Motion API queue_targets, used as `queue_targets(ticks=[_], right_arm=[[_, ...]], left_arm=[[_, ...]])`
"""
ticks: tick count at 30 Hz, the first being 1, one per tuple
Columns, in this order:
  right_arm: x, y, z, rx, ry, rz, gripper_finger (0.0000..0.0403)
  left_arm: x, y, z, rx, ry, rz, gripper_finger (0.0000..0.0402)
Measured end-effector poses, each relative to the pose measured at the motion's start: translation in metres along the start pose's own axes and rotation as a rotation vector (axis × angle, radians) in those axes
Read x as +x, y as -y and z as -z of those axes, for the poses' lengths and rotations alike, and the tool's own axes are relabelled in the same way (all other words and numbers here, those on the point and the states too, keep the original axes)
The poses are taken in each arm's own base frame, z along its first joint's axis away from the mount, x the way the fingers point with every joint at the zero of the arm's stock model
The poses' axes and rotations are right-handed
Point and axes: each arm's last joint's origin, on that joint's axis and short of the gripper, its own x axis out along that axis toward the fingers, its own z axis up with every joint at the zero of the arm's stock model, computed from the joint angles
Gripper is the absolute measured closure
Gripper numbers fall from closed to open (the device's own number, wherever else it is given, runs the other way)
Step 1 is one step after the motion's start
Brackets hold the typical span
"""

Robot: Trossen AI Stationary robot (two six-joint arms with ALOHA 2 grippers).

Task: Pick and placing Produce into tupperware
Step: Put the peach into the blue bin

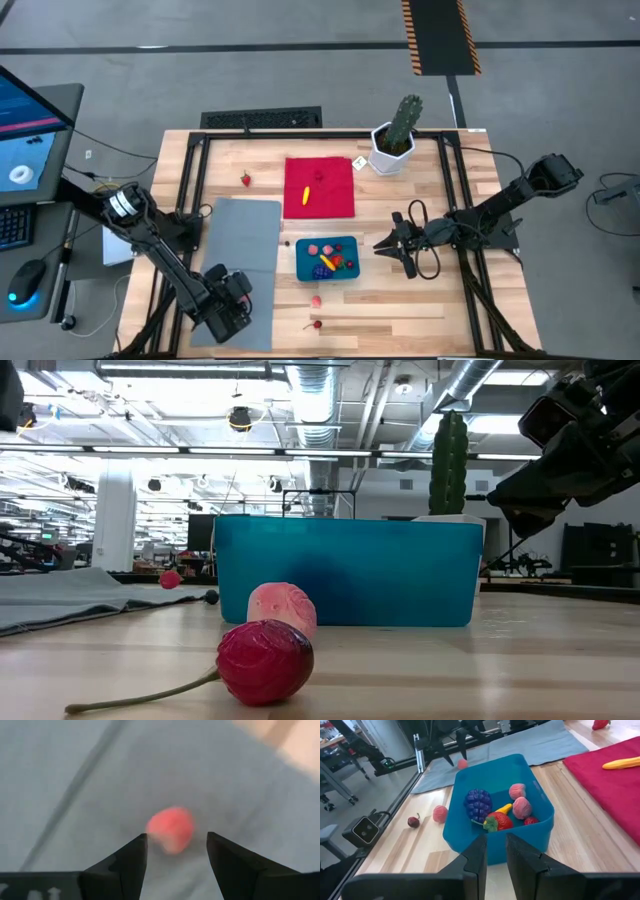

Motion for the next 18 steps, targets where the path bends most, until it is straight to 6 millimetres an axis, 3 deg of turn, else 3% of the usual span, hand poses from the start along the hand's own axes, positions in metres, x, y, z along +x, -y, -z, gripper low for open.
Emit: queue_targets(ticks=[18], right_arm=[[0.0001,0.0008,-0.0003,0.009,0.001,0.004,0.031]], left_arm=[[0.0032,-0.0065,-0.0043,0.034,0.009,-0.077,0.0207]])
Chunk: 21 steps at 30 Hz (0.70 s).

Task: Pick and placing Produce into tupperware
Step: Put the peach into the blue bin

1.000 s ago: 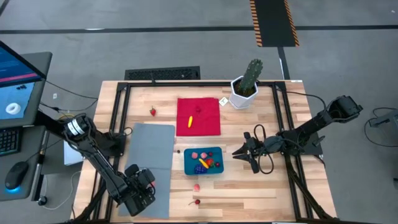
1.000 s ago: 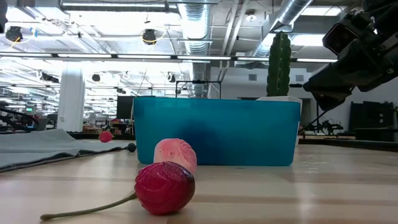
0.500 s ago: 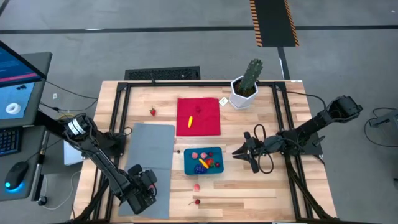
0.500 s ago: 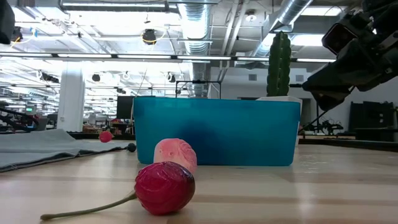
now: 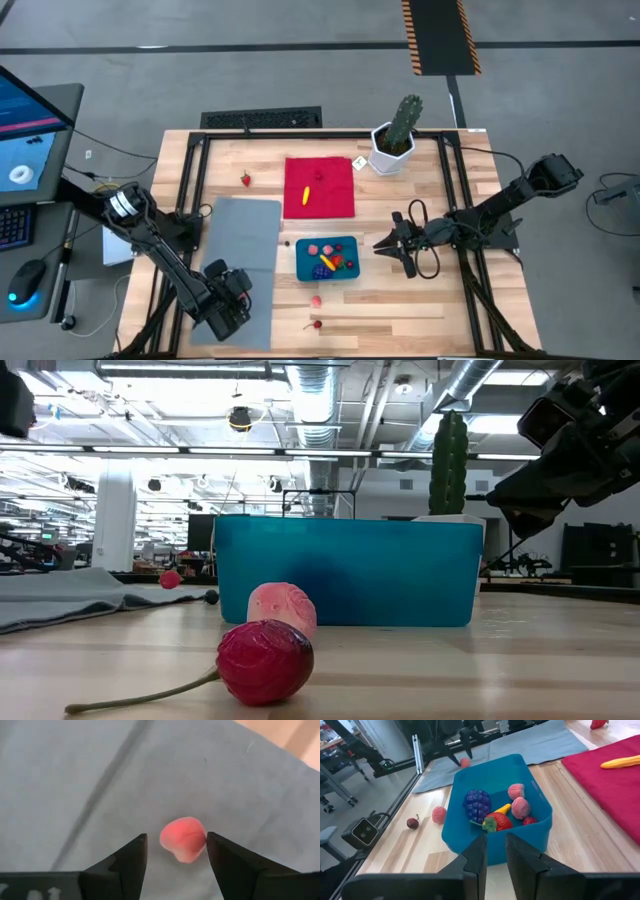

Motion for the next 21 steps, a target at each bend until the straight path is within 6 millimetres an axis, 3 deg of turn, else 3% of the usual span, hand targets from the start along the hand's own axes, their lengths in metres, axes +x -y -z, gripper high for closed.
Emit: queue_targets(ticks=[13,21], right_arm=[[0.0,0.0,-0.0001,0.001,0.001,0.0,0.031],[0.0,0.0001,-0.0001,0.001,0.001,0.001,0.031]], left_arm=[[0.007,0.005,-0.0023,0.032,-0.022,0.023,0.0213],[0.0069,0.0043,-0.0033,0.039,0.02,0.01,0.0302]])
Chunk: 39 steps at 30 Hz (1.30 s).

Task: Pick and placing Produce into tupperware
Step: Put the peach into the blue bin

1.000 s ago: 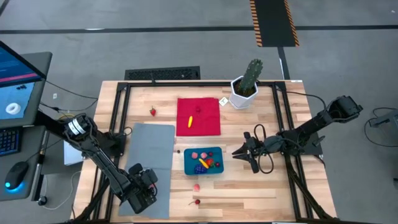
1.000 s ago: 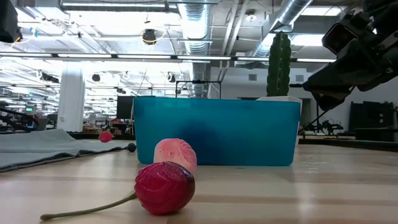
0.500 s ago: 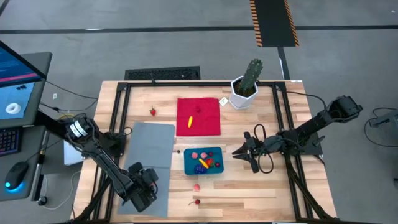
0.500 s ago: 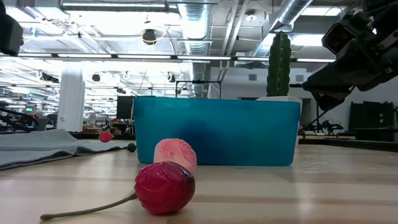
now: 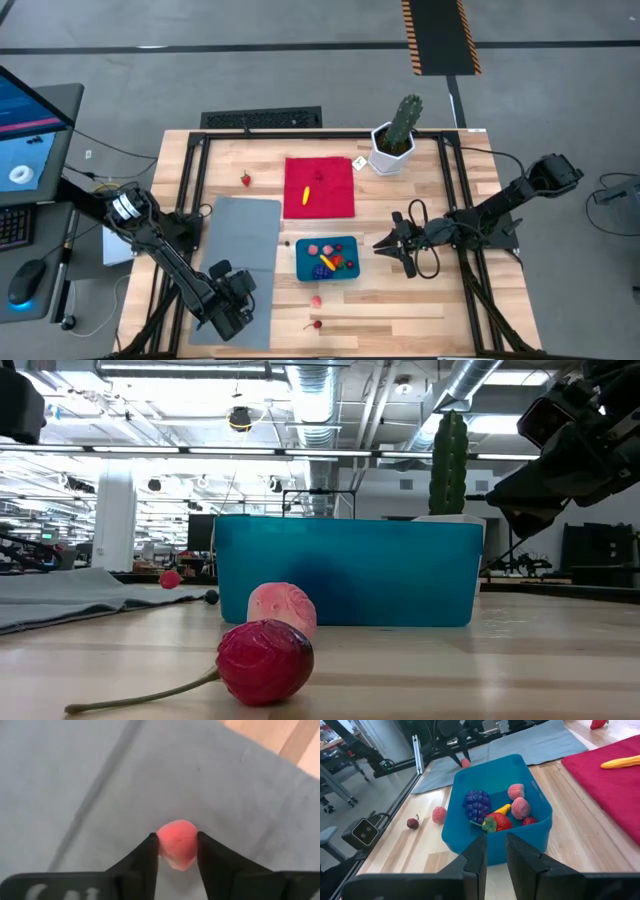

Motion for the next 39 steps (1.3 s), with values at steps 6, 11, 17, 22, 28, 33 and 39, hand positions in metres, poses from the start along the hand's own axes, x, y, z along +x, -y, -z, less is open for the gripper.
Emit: queue_targets(ticks=[6,11,17,22,28,33,39], right_arm=[[0.0,0.0,0.0,0.0,0.0,0.0,0.031],[0.0,0.0,0.0,0.0,0.0,0.0,0.031],[0.0,0.0,0.0,0.0,0.0,0.001,0.031],[0.0,0.0,0.0,0.0,0.003,0.0,0.031],[0.0,0.0,0.0,0.001,0.005,-0.001,0.031],[0.0,0.0,0.0,-0.001,-0.001,0.002,0.031],[0.0,0.0,0.0,-0.007,-0.001,0.002,0.031]], left_arm=[[-0.004,-0.001,-0.002,0.04,0.071,0.001,0.0306],[-0.02,-0.005,-0.01,0.043,0.298,0.004,0.0279],[-0.041,-0.015,-0.026,0.024,0.635,-0.04,0.0282],[-0.049,-0.033,-0.057,-0.005,0.714,-0.137,0.0287],[-0.057,-0.053,-0.095,0.034,0.693,-0.186,0.0287],[-0.085,-0.063,-0.102,0.061,0.769,-0.12,0.0287],[-0.133,-0.076,-0.1,0.06,0.929,0.028,0.0287]])
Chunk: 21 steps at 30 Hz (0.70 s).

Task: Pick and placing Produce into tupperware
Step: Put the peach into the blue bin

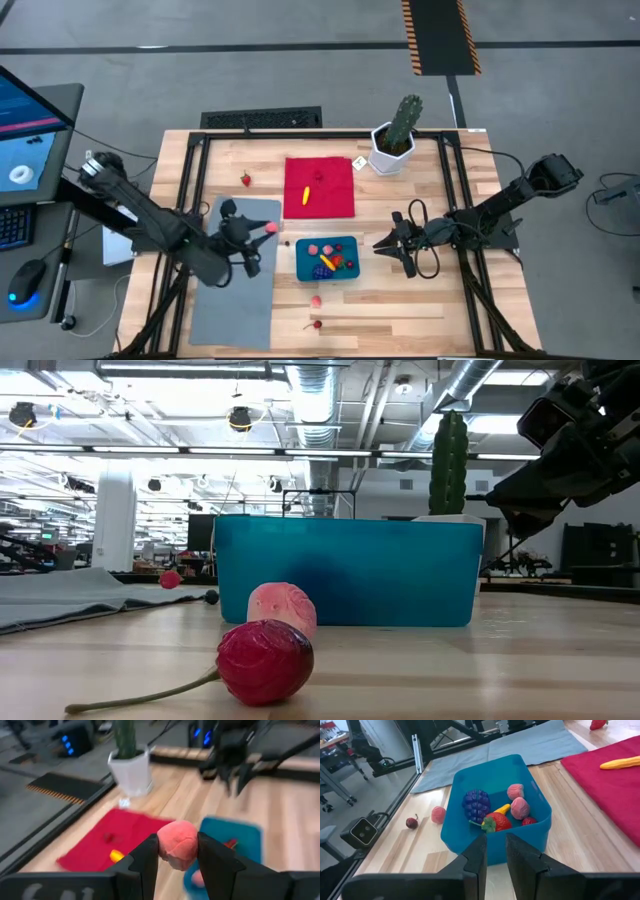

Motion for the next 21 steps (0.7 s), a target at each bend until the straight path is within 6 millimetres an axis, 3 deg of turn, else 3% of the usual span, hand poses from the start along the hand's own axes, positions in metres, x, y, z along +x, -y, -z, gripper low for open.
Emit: queue_targets(ticks=[5,9,11,13,21], right_arm=[[0.0,0.0,0.0,-0.002,0.0,0.0,0.031],[0.0,0.0,0.0,-0.002,0.004,0.009,0.031],[0.0,0.001,0.0,-0.002,0.009,0.022,0.031],[0.0,0.001,0.0,-0.002,0.01,0.024,0.031],[0.0,0.001,0.0,-0.002,0.009,0.024,0.031]], left_arm=[[-0.015,-0.007,-0.026,-0.025,0.111,0.207,0.0287],[-0.016,-0.013,-0.036,0.042,0.242,0.468,0.0288],[-0.015,-0.023,-0.035,0.042,0.31,0.498,0.0288],[-0.01,-0.035,-0.028,0.015,0.363,0.482,0.0288],[0.026,-0.082,0.034,-0.162,0.472,0.511,0.0288]])
